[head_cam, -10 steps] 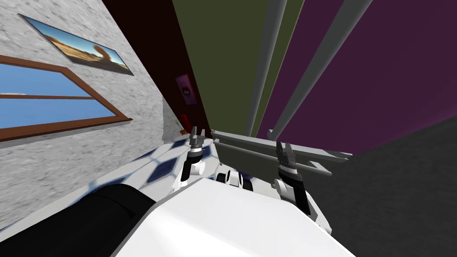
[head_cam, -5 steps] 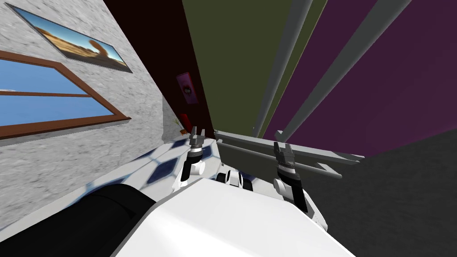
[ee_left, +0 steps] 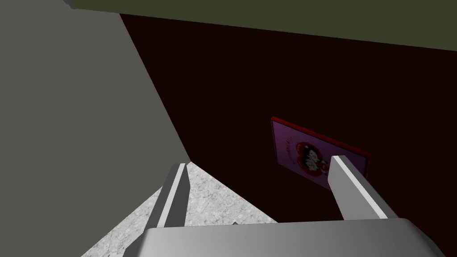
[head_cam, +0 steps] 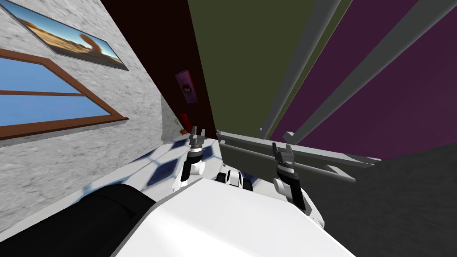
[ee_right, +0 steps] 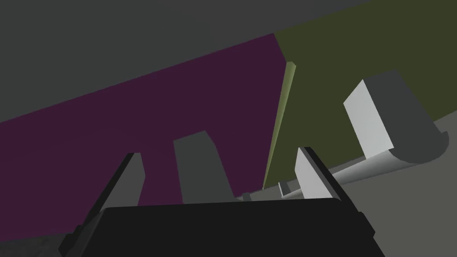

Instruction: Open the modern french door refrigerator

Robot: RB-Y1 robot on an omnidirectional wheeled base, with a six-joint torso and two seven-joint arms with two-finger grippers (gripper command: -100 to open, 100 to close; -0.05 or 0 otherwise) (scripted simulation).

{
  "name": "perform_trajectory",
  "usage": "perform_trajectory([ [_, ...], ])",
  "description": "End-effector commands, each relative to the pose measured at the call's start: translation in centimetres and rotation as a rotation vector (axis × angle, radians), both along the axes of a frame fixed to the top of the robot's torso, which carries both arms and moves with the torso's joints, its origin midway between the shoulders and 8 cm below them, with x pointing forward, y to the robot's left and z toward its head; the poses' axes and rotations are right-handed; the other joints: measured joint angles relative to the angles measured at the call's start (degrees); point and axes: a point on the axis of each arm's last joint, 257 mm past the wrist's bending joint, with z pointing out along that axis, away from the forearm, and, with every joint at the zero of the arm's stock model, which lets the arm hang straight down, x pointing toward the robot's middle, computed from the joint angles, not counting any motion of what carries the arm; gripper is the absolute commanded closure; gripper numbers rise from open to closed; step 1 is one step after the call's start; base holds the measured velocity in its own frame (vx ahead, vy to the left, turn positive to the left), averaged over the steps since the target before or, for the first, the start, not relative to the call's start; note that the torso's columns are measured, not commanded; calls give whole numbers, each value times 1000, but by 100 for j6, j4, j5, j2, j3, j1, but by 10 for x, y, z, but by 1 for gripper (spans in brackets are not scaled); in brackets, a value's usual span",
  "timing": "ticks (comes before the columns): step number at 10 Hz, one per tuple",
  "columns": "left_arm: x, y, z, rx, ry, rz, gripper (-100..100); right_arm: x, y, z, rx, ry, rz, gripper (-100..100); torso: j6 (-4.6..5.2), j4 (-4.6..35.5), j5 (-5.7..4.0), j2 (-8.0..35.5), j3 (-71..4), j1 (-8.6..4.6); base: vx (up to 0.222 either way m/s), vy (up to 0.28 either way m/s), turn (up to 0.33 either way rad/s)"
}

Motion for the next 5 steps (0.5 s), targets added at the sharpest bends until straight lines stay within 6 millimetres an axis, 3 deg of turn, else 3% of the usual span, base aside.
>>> perform_trajectory([
  [1,0,0,0,0,0,0,0,3,-3,-9,-62,9,-57,-100,0,-1,-5,-3,-2,-20,31,85,-25],
  [5,0,0,0,0,0,0,0,5,-6,-18,-153,21,-139,-100,0,0,-2,1,1,-1,10,95,-17],
])
